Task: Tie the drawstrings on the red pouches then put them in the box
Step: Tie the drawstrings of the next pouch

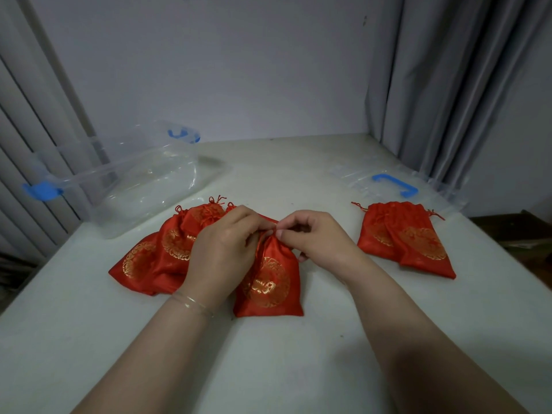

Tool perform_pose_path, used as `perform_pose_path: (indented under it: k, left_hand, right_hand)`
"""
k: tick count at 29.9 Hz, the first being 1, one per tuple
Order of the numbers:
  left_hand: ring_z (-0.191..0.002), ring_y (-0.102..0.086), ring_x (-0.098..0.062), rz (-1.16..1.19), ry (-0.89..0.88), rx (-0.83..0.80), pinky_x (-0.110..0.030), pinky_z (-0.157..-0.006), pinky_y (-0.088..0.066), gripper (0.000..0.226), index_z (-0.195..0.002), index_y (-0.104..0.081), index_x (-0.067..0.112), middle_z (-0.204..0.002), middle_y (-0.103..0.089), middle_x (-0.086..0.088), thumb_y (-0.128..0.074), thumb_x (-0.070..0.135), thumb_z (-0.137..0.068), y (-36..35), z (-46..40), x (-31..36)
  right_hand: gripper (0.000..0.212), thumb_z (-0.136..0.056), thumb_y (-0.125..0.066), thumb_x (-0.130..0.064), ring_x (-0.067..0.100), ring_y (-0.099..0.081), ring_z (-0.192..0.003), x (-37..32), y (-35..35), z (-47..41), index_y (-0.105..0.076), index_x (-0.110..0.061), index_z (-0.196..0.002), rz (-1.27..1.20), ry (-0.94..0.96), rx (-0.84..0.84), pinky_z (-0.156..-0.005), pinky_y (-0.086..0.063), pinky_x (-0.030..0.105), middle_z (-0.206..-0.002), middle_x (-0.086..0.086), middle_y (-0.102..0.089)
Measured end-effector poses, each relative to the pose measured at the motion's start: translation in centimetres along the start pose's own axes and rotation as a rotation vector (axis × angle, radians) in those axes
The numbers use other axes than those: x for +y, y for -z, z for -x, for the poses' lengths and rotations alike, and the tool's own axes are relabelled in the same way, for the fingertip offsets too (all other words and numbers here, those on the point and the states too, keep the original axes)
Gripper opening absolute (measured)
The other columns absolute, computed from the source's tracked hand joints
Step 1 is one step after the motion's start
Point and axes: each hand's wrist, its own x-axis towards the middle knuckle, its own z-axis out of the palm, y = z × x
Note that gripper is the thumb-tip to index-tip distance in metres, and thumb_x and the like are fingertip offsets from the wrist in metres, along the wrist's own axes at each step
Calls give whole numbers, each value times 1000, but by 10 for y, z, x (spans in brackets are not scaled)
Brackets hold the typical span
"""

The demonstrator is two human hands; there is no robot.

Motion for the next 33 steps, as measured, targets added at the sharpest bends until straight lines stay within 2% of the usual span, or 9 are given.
perform_pose_path:
  k: [5,10,15,20,22,24,28,30,33]
  left_hand:
    - [-78,-64,-13,-11,3,-10,-34,-59,-51,12,-91,-73,24,-87,-66,10,-62,18,-88,1,0,1]
    - [-72,-60,-21,-87,-1,-39,-39,-55,-48,19,-86,-64,20,-79,-60,5,-49,30,-92,6,-2,6]
    - [-70,-52,-20,-67,-9,-60,-37,-56,-45,28,-85,-58,16,-79,-49,5,-40,34,-95,8,-3,4]
    - [-79,-52,-13,142,-13,-112,-27,-71,-43,27,-80,-59,12,-83,-50,5,-46,31,-94,6,-3,5]
    - [-87,-55,-11,237,2,-112,-21,-78,-43,23,-79,-61,13,-91,-54,3,-51,29,-92,5,-4,7]
    - [-94,-57,-7,345,28,-91,-18,-83,-42,21,-78,-64,12,-97,-58,3,-55,27,-90,6,-4,9]
    - [-99,-61,-10,517,75,-86,-27,-90,-44,21,-78,-67,9,-98,-68,7,-59,26,-87,6,-3,19]
    - [-98,-62,-9,560,105,-97,-35,-91,-45,23,-77,-67,9,-96,-70,9,-58,27,-87,7,-2,20]
    - [-97,-63,-13,624,163,-119,-39,-91,-45,21,-76,-65,14,-96,-71,6,-55,28,-89,11,-4,18]
  right_hand:
    - [14,-80,-54,-5,21,-52,-61,4,-5,-2,-57,-16,-71,30,86,133,-46,-42,23,-64,9,-55]
    - [13,-70,-47,-22,17,-48,-65,4,-2,-5,-53,-11,-71,-5,112,220,-58,-37,30,-71,10,-53]
    - [6,-84,-50,-19,6,-42,-50,8,2,-3,-51,-17,-79,293,131,249,-55,-36,28,-55,-9,-47]
    - [3,-85,-51,-21,9,-46,-53,12,7,-6,-50,-18,-86,586,191,231,-53,-33,29,-56,-7,-47]
    - [3,-84,-53,-17,10,-46,-54,12,5,-8,-52,-18,-81,452,140,232,-56,-38,29,-57,-8,-48]
    - [13,-83,-52,-13,13,-49,-60,9,2,-11,-53,-17,-71,91,2,220,-61,-42,30,-61,-4,-51]
    - [7,-73,-52,-18,17,-48,-63,9,-6,-11,-55,-13,-70,-532,-247,50,-62,-38,31,-69,6,-49]
    - [13,-79,-48,-16,19,-49,-67,13,-10,-12,-56,-9,-73,-619,-240,-4,-65,-39,32,-71,9,-50]
    - [11,-79,-52,-21,17,-44,-67,12,-11,-13,-55,-14,-71,-361,-91,35,-60,-34,31,-68,4,-47]
